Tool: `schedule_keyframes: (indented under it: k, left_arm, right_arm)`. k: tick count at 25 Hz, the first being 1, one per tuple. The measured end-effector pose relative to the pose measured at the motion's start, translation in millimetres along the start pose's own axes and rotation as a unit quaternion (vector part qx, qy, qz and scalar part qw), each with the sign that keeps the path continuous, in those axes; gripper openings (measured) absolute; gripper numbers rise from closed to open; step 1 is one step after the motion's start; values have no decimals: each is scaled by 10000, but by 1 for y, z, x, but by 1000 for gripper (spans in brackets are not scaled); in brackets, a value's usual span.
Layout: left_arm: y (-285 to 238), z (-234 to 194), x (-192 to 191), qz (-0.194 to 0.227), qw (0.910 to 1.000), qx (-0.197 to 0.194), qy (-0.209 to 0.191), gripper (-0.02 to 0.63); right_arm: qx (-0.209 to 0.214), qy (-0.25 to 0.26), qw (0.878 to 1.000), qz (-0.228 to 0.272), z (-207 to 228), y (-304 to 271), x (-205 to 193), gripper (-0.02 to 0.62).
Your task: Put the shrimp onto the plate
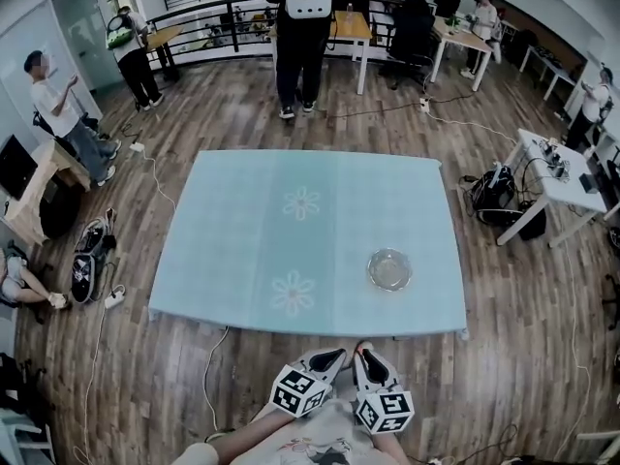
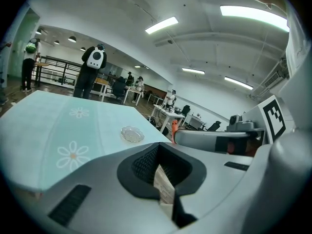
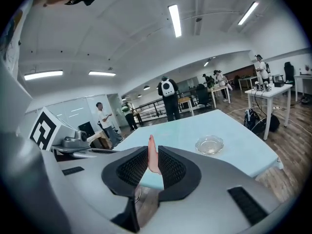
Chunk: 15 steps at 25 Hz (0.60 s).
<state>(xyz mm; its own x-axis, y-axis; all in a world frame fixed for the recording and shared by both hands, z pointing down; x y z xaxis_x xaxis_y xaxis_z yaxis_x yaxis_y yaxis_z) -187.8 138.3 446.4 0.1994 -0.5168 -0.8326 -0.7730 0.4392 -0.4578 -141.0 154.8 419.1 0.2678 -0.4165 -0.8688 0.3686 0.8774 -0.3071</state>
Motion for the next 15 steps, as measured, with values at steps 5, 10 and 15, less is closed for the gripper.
schedule_keyframes:
  k: [5, 10, 15]
  left_arm:
    - [-40, -9, 35, 27, 9996, 256, -82, 8]
    - [-95, -6, 75, 167, 9985, 528, -12, 8]
    - [-146, 7, 102, 149, 9975, 665, -168, 8]
  right_arm:
    - [158, 38, 9999, 46, 46, -16, 32, 83]
    - [388, 78, 9992, -15, 100, -37, 65, 83]
    - [740, 190, 9963, -394, 154, -57, 76, 83]
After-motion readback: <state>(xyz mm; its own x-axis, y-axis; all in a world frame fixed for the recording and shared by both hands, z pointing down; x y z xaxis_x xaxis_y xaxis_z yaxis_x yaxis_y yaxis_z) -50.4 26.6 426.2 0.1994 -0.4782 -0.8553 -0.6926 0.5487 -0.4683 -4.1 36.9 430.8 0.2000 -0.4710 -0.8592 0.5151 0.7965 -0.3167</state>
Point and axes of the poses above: the fingertips, and each gripper's own axes: y backward along the fingers, z to its right, x out of its top, the point moved 1 cm from there along y, backward along the fingers, and after that the axes turned 13 degrees about x, right-handed, at the moved point
